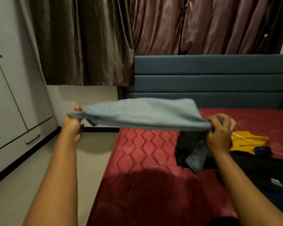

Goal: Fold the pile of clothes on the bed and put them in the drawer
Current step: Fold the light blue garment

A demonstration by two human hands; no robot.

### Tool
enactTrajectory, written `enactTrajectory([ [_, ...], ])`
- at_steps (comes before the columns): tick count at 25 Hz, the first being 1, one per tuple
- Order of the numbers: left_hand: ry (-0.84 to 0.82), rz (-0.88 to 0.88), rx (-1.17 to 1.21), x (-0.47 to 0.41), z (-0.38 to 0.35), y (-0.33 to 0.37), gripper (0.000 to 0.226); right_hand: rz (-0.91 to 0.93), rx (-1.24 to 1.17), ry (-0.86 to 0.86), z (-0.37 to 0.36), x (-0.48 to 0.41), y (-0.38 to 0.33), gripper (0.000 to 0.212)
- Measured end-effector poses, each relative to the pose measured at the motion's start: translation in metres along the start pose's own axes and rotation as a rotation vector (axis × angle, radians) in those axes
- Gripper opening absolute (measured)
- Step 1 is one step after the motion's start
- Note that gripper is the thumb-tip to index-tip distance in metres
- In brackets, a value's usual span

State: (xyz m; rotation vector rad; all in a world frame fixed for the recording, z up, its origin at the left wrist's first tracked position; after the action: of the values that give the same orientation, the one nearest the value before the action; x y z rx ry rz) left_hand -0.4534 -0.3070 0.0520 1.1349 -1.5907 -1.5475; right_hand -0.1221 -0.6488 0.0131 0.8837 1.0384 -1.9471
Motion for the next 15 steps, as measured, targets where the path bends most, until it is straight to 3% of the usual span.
enactTrajectory([
  [2,-0.113,0.161,-0.085,0.033,0.016,-0.083,0.025,0.052,0.140,-0.368,-0.023,0.068,0.030,0.033],
  [5,-0.204,0.649,-0.310,0.111,0.050,-0.215,0.021,-0.231,0.532,-1.533,-0.074,0.192,0.088,0.039],
  [6,-0.235,0.820,-0.282,0.138,0.060,-0.250,0.017,-0.326,0.624,-1.782,-0.080,0.221,0.100,0.045],
  [7,-0.260,0.951,-0.231,0.157,0.067,-0.274,0.016,-0.384,0.638,-1.844,-0.084,0.227,0.102,0.050],
  [8,-0.256,0.996,-0.201,0.168,0.071,-0.285,0.019,-0.449,0.593,-1.801,-0.087,0.218,0.096,0.047],
  [10,-0.216,0.942,-0.205,0.161,0.074,-0.280,0.023,-0.478,0.504,-1.661,-0.099,0.193,0.088,0.036],
  [12,-0.219,0.873,-0.204,0.144,0.068,-0.266,0.038,-0.422,0.402,-1.651,-0.110,0.184,0.065,0.031],
  [15,-0.293,0.886,-0.097,0.124,0.049,-0.266,0.038,-0.235,0.207,-1.728,-0.130,0.209,0.020,0.038],
])
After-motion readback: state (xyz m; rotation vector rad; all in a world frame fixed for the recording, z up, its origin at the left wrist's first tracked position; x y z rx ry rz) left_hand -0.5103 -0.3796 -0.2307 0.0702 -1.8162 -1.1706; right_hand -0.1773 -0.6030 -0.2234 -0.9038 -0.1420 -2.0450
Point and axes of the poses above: each hand's wrist, its own x-axis away from the middle knuckle, its own z-axis out of the back of the hand, y = z × x, the point moved 4 cm from there along -x, towards the middle knuckle, and after that the axes turned 15 degrees about -y, right-handed, at the moved point
